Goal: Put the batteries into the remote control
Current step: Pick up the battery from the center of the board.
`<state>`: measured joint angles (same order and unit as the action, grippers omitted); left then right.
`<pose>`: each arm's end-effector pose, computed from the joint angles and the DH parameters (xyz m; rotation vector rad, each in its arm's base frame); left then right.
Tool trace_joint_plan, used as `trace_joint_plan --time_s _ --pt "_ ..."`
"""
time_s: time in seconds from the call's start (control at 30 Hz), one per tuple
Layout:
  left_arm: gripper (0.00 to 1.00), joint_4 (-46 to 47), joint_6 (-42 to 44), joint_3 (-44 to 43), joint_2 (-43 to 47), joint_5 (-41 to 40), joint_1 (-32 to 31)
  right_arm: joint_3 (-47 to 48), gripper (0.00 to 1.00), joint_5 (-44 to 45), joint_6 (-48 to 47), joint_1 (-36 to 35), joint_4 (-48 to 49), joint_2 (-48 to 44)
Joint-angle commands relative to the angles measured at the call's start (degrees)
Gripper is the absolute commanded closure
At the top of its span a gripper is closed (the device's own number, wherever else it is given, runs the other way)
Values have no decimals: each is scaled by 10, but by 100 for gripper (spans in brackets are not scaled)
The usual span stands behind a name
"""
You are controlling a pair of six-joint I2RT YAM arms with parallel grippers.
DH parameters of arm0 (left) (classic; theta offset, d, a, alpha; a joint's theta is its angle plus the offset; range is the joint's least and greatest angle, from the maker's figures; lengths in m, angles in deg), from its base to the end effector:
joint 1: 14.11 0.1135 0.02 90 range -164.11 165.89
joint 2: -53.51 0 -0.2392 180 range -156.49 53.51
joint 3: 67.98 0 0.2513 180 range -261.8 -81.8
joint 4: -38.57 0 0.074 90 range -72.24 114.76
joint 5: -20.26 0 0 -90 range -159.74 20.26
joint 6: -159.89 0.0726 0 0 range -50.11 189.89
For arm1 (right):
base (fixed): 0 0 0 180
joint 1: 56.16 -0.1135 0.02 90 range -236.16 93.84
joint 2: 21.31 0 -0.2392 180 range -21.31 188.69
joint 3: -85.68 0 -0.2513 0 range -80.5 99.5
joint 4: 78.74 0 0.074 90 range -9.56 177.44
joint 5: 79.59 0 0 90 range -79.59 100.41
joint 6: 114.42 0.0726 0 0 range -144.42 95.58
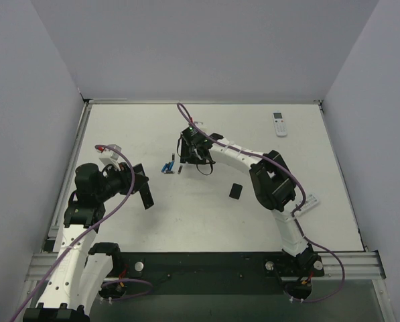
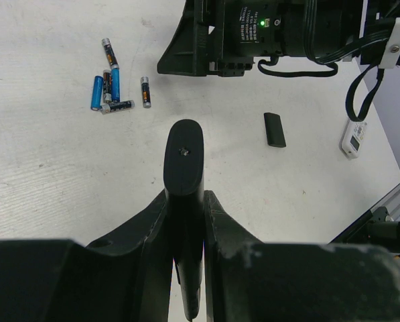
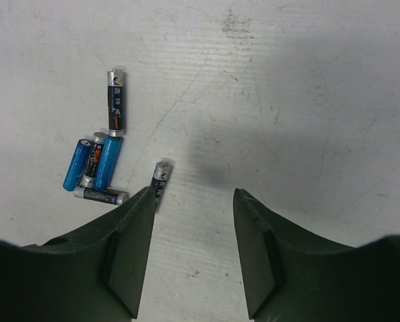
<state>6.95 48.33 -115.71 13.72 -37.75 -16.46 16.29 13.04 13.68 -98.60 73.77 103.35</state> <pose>0.2075 -0.0470 0.2468 0.0352 2.0090 -0.8212 0.3782 0.3414 0.1521 -0.0658 2.3877 0.6530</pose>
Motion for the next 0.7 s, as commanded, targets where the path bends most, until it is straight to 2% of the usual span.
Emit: trace_joint_plan --time_s 0.0,0.23,0.67 --pt "100 29 5 -20 3 17 3 18 56 -18 -2 -4 37 14" --pt "100 35 3 -18 0 22 7 19 61 -21 -5 -10 78 37" --pt "100 44 -1 -13 -4 31 16 18 66 -28 -24 -25 80 57"
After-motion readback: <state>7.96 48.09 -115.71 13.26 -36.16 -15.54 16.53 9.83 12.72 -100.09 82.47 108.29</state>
